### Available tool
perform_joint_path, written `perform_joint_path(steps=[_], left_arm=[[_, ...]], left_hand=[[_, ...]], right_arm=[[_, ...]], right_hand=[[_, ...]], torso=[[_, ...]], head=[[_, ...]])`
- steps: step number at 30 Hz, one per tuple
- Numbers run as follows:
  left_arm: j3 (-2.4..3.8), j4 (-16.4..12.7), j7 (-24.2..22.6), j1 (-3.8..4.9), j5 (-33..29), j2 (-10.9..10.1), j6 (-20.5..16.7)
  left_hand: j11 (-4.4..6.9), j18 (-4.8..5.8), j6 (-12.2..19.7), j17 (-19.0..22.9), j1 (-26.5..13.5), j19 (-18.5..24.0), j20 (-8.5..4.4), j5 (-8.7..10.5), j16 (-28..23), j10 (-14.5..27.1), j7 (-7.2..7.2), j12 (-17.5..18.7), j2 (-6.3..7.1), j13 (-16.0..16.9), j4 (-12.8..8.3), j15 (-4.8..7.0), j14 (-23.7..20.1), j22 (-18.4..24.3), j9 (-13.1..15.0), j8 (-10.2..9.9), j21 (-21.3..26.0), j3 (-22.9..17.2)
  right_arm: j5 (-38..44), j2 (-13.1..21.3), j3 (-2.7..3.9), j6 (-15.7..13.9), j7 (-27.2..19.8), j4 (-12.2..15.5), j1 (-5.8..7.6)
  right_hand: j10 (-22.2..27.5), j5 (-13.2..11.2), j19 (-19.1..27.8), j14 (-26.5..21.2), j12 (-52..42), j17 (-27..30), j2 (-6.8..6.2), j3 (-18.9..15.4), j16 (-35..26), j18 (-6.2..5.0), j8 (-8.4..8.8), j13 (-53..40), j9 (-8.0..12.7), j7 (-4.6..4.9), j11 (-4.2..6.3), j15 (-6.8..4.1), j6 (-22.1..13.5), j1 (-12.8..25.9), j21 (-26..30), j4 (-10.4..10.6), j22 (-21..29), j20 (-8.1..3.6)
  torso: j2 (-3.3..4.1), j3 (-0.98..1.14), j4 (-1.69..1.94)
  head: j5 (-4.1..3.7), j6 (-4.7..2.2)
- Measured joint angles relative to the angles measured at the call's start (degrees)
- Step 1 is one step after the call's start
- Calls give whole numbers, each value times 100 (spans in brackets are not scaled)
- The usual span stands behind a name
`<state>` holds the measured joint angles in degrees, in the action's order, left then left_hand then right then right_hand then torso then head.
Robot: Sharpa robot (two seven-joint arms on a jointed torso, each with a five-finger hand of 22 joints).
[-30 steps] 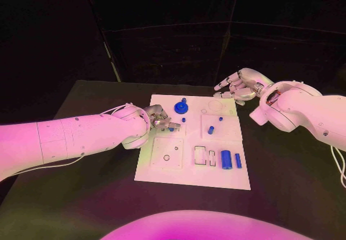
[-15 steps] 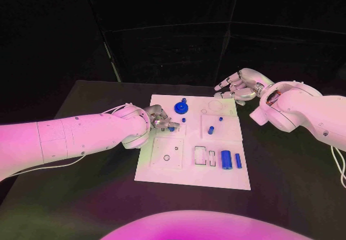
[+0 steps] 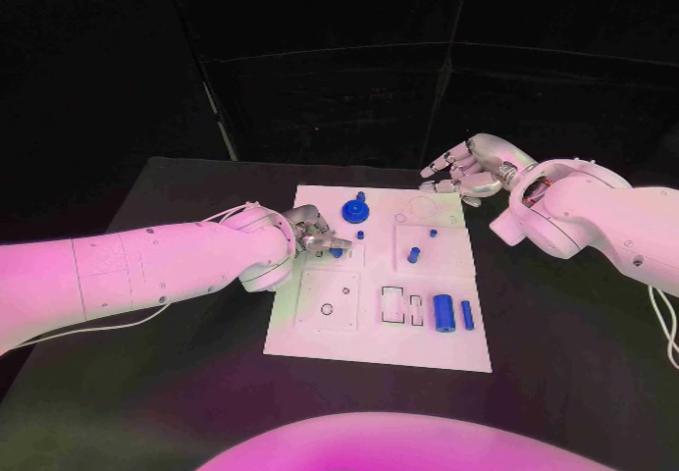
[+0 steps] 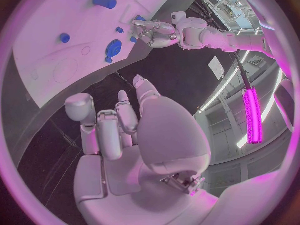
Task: Assemble the parts on the task board
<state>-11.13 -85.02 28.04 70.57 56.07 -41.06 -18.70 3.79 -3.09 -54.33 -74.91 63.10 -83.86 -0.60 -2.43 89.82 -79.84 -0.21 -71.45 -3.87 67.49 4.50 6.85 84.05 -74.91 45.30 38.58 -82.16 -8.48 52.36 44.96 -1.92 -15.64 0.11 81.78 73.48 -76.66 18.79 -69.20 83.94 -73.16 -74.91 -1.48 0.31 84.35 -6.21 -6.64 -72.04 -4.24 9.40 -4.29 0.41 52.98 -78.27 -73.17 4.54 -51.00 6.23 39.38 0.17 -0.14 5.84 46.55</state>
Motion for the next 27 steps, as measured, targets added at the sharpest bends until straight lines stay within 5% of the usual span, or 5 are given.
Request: perform_joint_path(steps=[7,27], left_arm=[[-1,-7,-57,0,-30,-3,-25],[-24,-45,-302,-28,-58,-21,-451]], left_hand=[[19,0,22,0,175,0,0,5,0,21,19,0,39,-11,-172,0,0,0,-11,-42,0,-172],[-7,0,51,0,535,-21,-20,-9,0,45,48,0,72,-22,-145,0,0,0,-21,-85,0,-224]], right_arm=[[2,-5,0,0,1,-6,-2],[3,-7,0,1,-7,-10,-5]], right_hand=[[0,0,0,0,0,0,0,0,0,0,0,0,0,0,0,0,0,0,0,0,0,0],[0,21,0,0,0,1,0,0,0,0,0,1,0,0,0,0,0,0,0,0,1,0]], torso=[[3,0,0],[0,2,4]], head=[[1,0],[12,-18]])
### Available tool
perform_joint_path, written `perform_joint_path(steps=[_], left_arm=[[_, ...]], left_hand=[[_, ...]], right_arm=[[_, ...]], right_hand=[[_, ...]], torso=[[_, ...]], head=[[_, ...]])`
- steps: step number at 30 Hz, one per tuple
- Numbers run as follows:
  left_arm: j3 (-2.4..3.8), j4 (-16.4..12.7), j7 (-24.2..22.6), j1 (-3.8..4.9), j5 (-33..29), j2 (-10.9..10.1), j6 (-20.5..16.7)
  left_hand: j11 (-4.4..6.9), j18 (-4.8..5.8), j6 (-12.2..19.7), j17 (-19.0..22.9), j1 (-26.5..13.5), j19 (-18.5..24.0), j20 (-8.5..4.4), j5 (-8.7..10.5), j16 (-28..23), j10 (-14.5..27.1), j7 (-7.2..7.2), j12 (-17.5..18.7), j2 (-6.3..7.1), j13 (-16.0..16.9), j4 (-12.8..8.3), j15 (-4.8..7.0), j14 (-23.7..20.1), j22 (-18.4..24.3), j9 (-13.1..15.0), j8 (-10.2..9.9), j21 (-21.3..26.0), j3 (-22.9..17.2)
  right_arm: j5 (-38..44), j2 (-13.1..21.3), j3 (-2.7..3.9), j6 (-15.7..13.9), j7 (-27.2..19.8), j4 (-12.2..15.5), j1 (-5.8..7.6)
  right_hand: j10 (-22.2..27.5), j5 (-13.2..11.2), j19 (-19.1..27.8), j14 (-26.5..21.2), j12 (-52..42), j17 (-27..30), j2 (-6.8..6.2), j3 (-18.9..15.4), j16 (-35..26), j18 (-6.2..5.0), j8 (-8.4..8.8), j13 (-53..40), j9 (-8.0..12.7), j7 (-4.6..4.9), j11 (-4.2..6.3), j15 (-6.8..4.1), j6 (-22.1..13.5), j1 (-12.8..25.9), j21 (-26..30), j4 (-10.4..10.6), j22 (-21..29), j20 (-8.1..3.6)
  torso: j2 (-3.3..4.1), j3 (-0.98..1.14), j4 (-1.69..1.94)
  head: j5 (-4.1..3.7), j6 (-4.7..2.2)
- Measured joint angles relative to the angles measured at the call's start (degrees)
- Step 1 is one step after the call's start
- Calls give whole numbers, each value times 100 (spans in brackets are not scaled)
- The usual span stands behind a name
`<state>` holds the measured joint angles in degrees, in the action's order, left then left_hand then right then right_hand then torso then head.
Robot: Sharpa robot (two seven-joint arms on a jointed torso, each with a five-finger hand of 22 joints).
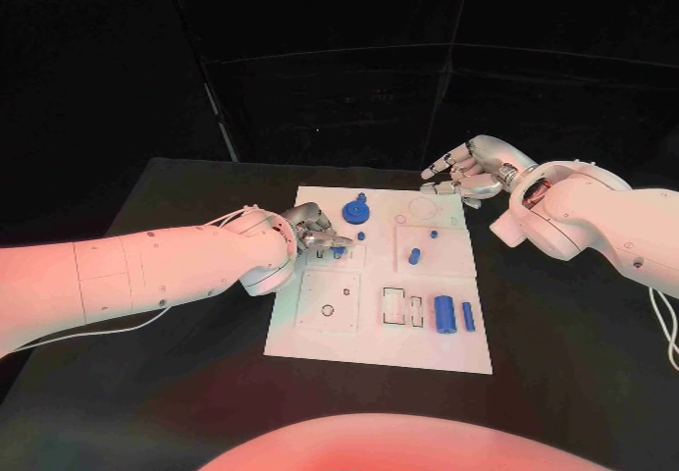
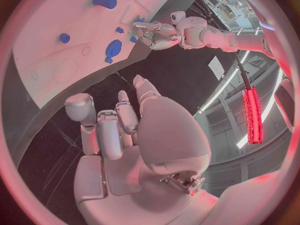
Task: Assemble the parts on the task board
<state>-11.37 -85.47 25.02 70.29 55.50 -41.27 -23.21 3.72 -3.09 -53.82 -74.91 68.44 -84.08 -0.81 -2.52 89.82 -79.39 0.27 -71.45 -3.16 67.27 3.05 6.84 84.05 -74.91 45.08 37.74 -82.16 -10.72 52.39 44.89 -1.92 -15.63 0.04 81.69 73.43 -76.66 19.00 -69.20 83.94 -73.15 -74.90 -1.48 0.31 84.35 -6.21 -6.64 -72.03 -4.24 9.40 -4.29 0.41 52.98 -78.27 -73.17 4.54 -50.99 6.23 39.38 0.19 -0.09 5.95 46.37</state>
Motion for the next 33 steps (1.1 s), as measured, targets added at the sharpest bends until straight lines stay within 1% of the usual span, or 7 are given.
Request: perform_joint_path(steps=[8,18,28,30,33], left_arm=[[0,0,7,0,1,-11,-41],[0,8,116,0,49,-12,35],[-2,26,236,0,197,20,63],[-2,26,250,0,222,21,65],[-2,26,271,0,254,23,70]], left_hand=[[-6,0,0,0,1,0,0,3,0,6,0,0,-1,1,-2,0,0,0,5,0,0,-2],[-7,0,0,0,0,0,0,4,0,6,0,0,-1,1,-2,0,0,0,5,-1,0,-2],[-3,0,0,0,0,0,0,9,0,2,0,0,1,1,-3,0,0,0,6,-4,0,-2],[7,0,0,0,4,0,0,9,0,-8,0,0,27,6,-3,0,0,0,10,1,0,-2],[16,0,0,0,-1,0,0,9,0,-18,0,0,110,14,-3,0,0,0,11,23,0,-2]], right_arm=[[0,3,0,0,-2,-3,0],[2,8,0,2,-2,2,0],[2,8,0,1,-4,3,0],[2,8,0,1,-4,3,0],[2,8,0,1,-5,4,0]], right_hand=[[0,0,0,0,0,0,0,-18,0,0,0,0,0,0,0,0,0,0,0,17,8,0],[0,0,0,0,0,-4,0,-17,0,0,0,0,0,0,0,0,0,0,0,17,7,0],[0,0,0,0,0,-3,0,-17,0,0,0,0,0,0,0,0,0,0,0,17,7,0],[0,0,0,0,0,-3,0,-17,0,0,0,0,0,0,0,0,0,0,0,17,7,0],[0,0,0,0,0,-3,0,-17,0,0,0,0,0,0,0,0,0,0,0,17,7,0]], torso=[[0,0,3],[0,-2,-1],[0,-2,-7],[0,-2,-7],[0,-2,-7]], head=[[13,12],[25,24],[48,19],[43,19],[38,19]])
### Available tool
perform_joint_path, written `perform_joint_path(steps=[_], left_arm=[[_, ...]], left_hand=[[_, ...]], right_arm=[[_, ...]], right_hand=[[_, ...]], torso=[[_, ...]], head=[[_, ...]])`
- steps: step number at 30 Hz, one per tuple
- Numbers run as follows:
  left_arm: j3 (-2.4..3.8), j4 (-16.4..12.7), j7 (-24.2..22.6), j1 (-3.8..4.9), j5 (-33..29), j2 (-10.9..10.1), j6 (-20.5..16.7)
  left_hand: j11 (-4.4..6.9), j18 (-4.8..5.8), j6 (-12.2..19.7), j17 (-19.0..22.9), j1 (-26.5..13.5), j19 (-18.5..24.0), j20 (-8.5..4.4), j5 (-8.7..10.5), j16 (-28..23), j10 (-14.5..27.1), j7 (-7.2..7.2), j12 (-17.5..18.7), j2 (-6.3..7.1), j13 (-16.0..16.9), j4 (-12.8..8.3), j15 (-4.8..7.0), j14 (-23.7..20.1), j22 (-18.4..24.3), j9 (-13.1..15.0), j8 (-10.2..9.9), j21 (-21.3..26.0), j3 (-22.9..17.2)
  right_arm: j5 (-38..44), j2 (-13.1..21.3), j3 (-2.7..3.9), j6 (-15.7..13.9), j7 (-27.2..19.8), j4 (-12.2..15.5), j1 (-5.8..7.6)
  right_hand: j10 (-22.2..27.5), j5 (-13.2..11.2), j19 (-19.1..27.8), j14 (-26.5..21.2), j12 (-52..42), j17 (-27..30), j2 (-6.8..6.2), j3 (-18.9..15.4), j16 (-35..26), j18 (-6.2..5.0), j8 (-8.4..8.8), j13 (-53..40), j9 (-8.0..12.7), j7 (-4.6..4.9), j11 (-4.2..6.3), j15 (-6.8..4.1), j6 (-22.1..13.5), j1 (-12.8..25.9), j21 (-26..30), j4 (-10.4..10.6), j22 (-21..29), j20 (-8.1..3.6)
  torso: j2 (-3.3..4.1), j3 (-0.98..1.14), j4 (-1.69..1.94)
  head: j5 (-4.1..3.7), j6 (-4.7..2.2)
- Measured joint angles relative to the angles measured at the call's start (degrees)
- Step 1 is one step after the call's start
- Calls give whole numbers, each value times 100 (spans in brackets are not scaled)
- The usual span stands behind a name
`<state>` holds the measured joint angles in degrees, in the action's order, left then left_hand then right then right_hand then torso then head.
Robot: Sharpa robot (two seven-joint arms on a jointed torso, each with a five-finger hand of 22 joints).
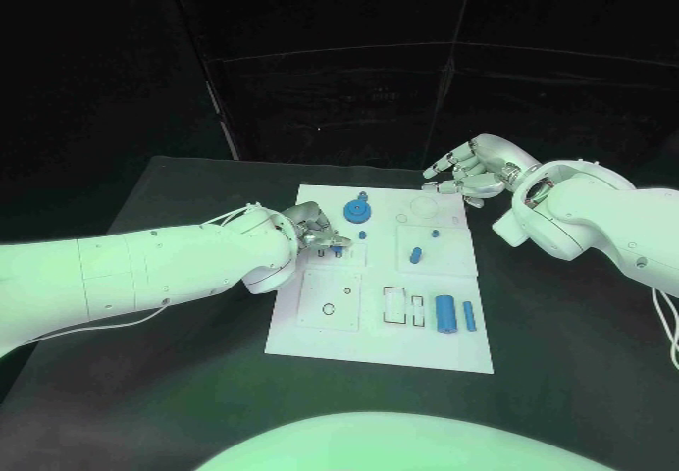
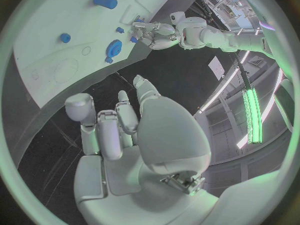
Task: Assemble the parts on the task board
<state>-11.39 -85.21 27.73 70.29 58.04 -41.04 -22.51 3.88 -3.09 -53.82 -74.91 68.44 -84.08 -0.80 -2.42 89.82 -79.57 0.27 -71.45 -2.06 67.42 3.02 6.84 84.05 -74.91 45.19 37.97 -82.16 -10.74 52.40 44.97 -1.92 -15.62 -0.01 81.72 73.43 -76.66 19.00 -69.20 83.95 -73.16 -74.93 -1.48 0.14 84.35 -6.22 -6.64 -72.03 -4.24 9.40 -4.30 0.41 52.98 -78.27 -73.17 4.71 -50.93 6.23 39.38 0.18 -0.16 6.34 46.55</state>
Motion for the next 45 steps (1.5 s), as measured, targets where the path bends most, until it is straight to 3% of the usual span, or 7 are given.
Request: perform_joint_path(steps=[19,45], left_arm=[[3,-23,51,2,137,3,68],[5,-51,59,4,185,-12,101]], left_hand=[[0,0,-24,0,-52,0,0,0,0,0,-20,0,201,22,-146,0,0,0,15,6,0,-2],[19,0,-48,0,-179,0,0,-6,0,-21,-38,0,327,16,-377,0,0,0,15,3,-21,-200]], right_arm=[[1,5,0,0,-4,0,0],[1,11,0,2,-8,-4,0]], right_hand=[[0,0,0,0,0,1,0,0,0,0,0,0,0,0,0,0,0,0,0,0,-1,0],[0,0,0,0,0,2,0,0,0,0,0,9,0,0,0,0,0,0,0,0,6,0]], torso=[[0,0,2],[0,1,5]], head=[[-9,21],[-8,20]])
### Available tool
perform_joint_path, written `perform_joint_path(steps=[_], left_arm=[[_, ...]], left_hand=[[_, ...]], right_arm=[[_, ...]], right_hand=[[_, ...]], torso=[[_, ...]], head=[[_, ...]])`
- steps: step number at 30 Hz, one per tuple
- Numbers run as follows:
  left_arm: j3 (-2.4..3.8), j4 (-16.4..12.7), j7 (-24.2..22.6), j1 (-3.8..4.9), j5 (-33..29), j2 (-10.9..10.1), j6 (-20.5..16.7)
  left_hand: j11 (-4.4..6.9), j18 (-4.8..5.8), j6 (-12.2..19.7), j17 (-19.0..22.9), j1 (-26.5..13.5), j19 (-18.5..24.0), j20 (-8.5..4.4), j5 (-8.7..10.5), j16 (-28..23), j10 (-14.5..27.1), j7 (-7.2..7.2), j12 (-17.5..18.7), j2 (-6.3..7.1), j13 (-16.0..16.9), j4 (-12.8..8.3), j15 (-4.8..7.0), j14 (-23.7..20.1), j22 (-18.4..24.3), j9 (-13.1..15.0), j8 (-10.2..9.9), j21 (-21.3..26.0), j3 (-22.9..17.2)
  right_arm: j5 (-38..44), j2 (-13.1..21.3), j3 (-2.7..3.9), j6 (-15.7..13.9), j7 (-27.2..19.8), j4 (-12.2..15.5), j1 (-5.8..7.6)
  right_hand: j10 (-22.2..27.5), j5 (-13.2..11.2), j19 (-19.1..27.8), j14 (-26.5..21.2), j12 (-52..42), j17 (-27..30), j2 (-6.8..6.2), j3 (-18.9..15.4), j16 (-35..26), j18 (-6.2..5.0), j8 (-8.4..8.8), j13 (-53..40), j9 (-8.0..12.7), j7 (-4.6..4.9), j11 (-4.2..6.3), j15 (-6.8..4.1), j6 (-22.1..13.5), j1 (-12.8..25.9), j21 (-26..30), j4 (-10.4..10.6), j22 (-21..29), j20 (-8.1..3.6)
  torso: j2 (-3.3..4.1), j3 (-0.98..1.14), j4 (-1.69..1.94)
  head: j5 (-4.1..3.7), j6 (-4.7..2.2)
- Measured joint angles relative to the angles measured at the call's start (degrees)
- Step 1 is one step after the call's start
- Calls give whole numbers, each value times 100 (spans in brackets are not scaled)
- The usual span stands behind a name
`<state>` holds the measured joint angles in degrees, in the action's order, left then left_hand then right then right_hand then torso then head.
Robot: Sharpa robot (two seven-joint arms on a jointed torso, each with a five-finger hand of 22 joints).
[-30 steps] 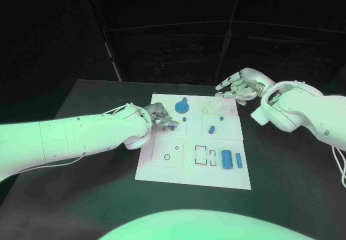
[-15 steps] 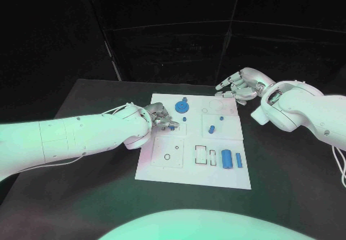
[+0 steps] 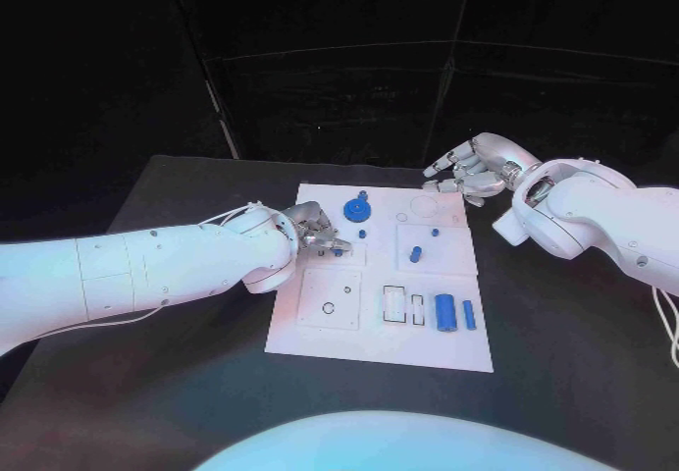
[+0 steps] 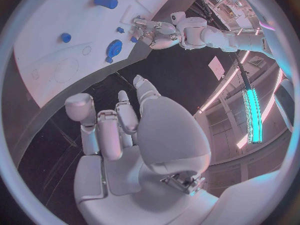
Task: Assemble the parts on the task board
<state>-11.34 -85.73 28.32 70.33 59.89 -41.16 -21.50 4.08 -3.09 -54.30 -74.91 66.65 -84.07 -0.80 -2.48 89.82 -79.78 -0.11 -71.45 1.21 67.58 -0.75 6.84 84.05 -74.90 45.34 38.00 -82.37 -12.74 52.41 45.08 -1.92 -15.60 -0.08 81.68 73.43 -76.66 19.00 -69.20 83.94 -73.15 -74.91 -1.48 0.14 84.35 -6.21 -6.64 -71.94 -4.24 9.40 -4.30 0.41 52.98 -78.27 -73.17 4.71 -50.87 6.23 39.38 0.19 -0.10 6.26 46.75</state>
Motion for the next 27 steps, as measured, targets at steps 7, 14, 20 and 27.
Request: perform_joint_path(steps=[7,14,20,27], left_arm=[[-4,-30,10,-4,1,-14,5],[-3,-36,15,-4,4,-19,3],[-2,-36,18,-4,5,-19,3],[-2,-18,20,-3,6,-19,5]], left_hand=[[-1,0,-18,0,0,0,0,0,0,0,-1,0,0,4,-70,0,0,0,-17,-6,0,-70],[-1,0,-19,0,-1,0,0,0,0,0,-1,0,-1,4,-77,0,0,0,-16,2,0,-77],[-1,0,-20,0,-1,0,0,1,0,0,0,0,-1,4,-77,0,0,0,-16,17,0,-77],[0,0,-100,0,-225,0,0,0,0,-1,-22,0,70,4,47,0,0,0,16,29,1,78]], right_arm=[[0,-3,0,0,0,-5,0],[0,-4,0,0,-1,-7,0],[0,-4,0,0,-2,-8,0],[0,-4,0,0,-8,-8,0]], right_hand=[[0,0,0,0,0,0,0,0,0,0,0,0,0,0,0,0,0,0,0,0,-1,0],[0,0,0,0,0,0,0,1,0,-1,0,-1,0,0,0,0,0,0,0,-1,-1,0],[0,0,0,0,0,1,0,1,0,0,0,-1,0,0,0,0,0,0,0,-1,-1,0],[0,0,21,0,0,1,0,-15,-35,0,0,6,0,0,0,0,0,0,22,15,19,-21]], torso=[[0,0,2],[0,0,-3],[1,0,-3],[1,-1,-4]], head=[[14,-3],[15,2],[12,7],[12,3]])
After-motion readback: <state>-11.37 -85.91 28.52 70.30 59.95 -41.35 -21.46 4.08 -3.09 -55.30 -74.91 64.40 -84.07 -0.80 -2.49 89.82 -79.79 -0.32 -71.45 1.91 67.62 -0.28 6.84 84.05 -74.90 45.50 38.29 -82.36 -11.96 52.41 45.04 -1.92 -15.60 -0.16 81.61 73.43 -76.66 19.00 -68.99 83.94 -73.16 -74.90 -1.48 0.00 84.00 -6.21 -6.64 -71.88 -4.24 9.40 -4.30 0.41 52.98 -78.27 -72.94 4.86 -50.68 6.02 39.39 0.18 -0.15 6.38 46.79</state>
